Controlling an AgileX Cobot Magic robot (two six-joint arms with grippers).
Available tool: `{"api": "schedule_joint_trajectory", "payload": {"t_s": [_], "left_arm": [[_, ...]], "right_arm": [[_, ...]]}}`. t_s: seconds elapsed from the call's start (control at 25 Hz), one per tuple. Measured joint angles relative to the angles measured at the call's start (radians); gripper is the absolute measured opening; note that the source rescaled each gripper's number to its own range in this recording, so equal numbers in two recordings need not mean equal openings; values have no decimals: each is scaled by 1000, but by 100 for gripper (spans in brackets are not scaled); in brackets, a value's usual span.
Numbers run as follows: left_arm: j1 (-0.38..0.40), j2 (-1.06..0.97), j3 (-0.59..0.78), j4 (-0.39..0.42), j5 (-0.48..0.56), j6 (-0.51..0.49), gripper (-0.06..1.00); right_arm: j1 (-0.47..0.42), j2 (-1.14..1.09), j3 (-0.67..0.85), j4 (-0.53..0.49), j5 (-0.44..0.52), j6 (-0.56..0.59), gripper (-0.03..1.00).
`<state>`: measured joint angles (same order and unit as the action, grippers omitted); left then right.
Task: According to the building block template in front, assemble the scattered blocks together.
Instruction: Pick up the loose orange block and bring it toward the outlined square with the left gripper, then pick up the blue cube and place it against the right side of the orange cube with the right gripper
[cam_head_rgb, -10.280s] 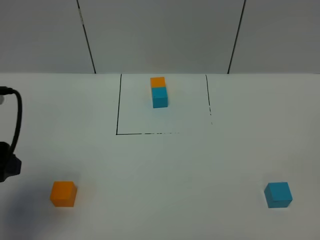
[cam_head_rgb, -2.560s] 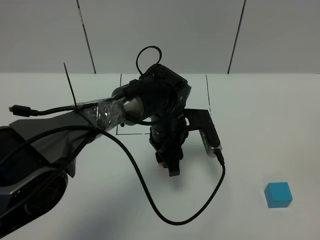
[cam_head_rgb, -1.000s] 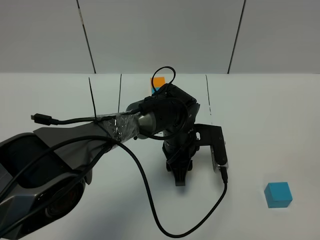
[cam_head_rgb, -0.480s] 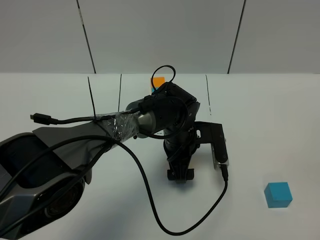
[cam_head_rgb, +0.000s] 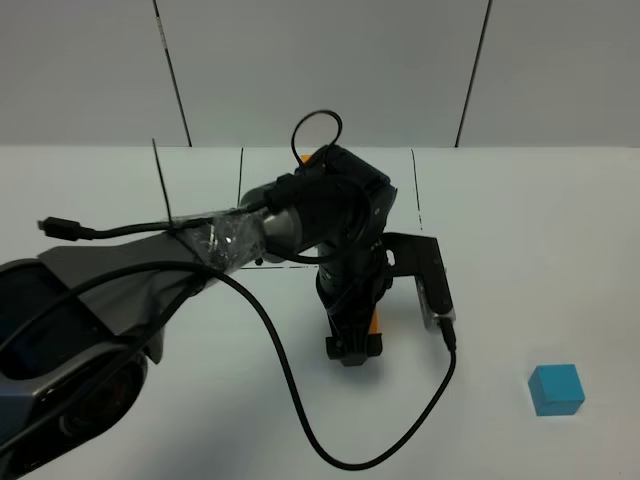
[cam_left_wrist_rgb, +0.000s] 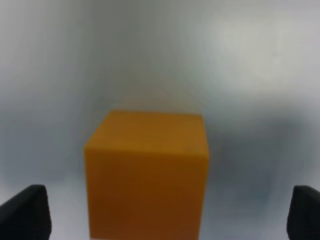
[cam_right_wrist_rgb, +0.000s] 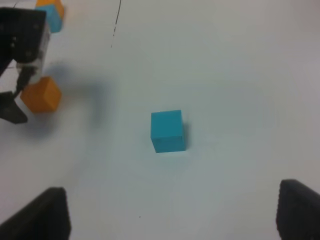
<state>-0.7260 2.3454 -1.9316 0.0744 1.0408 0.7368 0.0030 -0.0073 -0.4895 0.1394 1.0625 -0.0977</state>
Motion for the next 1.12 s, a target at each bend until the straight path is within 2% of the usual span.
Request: {"api": "schedule_joint_trajectory", "payload": {"t_s": [0.16,0.24,0.36,0.48,0.88,0.96,1.12], "left_arm": [[18,-86,0,11,82,-193,98],[56,-112,0,27,140,-274,97],[154,-146,6,31,142,-388,96],[279,-204,69,-16,142,-474,93],[672,-561,512,-208,142,-499,87],[729,-658,604,-247,141,-499,86],[776,-876,780,-275,74,-499,83]], "right_arm": [[0,0,0,0,0,0,66],[0,0,0,0,0,0,66],[0,0,0,0,0,0,66],[0,0,0,0,0,0,66],[0,0,0,0,0,0,66],[0,0,0,0,0,0,66],[0,0,0,0,0,0,66]]}}
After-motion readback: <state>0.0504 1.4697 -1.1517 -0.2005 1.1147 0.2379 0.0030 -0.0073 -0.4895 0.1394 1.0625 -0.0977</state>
